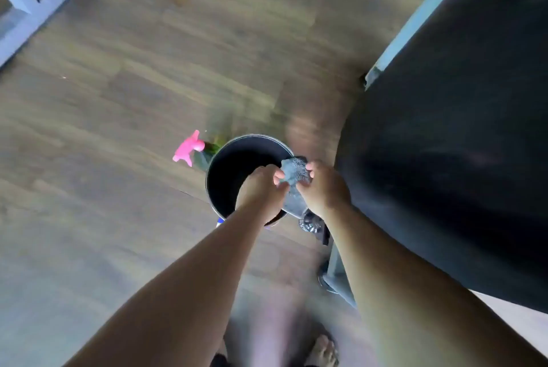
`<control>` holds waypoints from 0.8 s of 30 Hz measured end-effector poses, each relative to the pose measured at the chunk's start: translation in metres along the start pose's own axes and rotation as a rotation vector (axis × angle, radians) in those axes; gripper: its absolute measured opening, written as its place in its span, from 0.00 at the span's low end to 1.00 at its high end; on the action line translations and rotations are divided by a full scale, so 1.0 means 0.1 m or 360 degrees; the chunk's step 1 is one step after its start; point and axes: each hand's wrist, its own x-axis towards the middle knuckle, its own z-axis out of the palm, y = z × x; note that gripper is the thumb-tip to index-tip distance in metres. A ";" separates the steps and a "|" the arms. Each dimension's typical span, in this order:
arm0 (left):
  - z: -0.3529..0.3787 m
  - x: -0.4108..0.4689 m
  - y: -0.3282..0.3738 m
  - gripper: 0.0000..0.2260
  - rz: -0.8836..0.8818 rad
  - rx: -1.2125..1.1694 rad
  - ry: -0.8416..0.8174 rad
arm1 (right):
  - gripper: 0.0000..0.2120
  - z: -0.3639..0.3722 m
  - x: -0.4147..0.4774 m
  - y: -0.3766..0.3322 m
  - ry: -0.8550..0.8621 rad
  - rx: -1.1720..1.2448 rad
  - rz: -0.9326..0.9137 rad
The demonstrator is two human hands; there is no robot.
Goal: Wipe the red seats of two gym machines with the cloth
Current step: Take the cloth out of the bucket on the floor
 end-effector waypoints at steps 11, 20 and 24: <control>0.42 0.56 -0.21 0.20 -0.0509 -0.0572 -0.0339 | 0.30 0.25 0.62 0.11 -0.0158 0.0062 -0.0117; -0.01 0.30 -0.06 0.06 -0.0743 -0.0988 -0.0141 | 0.14 -0.16 0.39 -0.06 -0.0086 -0.0183 -0.0387; -0.36 0.04 0.19 0.06 -0.0801 -0.1244 -0.0139 | 0.18 -0.50 -0.15 -0.42 -0.0240 -0.0080 -0.0284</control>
